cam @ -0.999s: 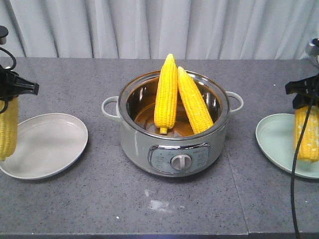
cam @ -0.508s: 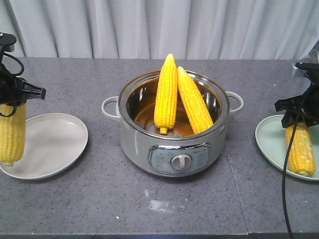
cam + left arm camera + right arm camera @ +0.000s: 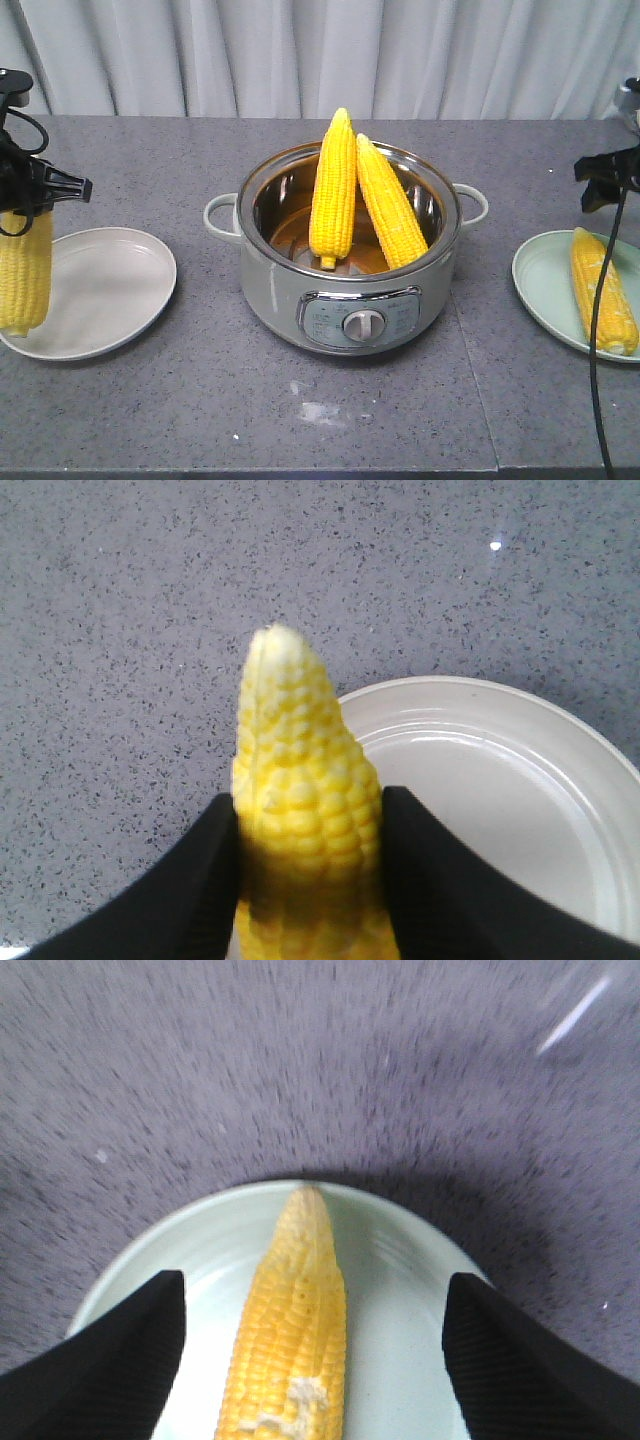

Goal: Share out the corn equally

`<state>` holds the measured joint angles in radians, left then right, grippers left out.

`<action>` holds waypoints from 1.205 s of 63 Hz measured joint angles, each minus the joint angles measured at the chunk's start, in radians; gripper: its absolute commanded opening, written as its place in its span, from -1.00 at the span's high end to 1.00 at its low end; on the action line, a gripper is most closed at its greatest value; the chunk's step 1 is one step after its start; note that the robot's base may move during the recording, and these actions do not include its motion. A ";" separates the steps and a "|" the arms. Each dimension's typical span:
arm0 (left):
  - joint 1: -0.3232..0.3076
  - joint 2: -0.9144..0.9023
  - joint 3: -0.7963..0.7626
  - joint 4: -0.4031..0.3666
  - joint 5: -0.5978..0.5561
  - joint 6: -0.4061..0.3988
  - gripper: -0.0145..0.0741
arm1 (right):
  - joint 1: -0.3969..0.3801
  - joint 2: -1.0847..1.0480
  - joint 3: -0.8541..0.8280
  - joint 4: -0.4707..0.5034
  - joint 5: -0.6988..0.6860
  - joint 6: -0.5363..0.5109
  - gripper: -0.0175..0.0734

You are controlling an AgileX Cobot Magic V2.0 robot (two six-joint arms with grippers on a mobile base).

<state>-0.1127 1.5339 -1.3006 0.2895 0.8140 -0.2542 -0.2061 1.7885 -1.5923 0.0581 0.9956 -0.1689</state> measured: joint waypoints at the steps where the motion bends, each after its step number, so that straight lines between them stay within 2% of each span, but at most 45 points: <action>1: 0.000 0.000 0.000 -0.003 0.003 0.000 0.67 | 0.000 -0.007 -0.004 0.000 0.000 0.002 -0.55; 16: 0.000 0.006 0.000 -0.071 -0.001 0.003 0.64 | 0.000 -0.104 -0.024 0.005 0.006 0.007 -0.55; 24: 0.000 0.040 0.000 -0.118 -0.005 0.030 0.55 | 0.000 -0.135 -0.024 0.025 0.006 0.007 -0.55; 33: 0.000 0.081 0.000 -0.169 -0.005 0.054 0.32 | 0.000 -0.154 -0.024 0.046 0.006 0.007 -0.55; 46: 0.000 0.102 0.000 -0.178 -0.010 0.054 -0.13 | 0.000 -0.167 -0.024 0.074 0.006 0.005 -0.55; 55: 0.000 0.103 0.000 -0.178 -0.013 0.056 -0.32 | 0.000 -0.168 -0.024 0.095 0.005 0.003 -0.55; 76: 0.000 0.103 0.000 -0.178 -0.008 0.056 -0.35 | 0.000 -0.168 -0.024 0.118 0.005 0.003 -0.55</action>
<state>-0.1127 1.6365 -1.3006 0.1116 0.8058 -0.1987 -0.2061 1.6204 -1.6160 0.1758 1.0003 -0.1663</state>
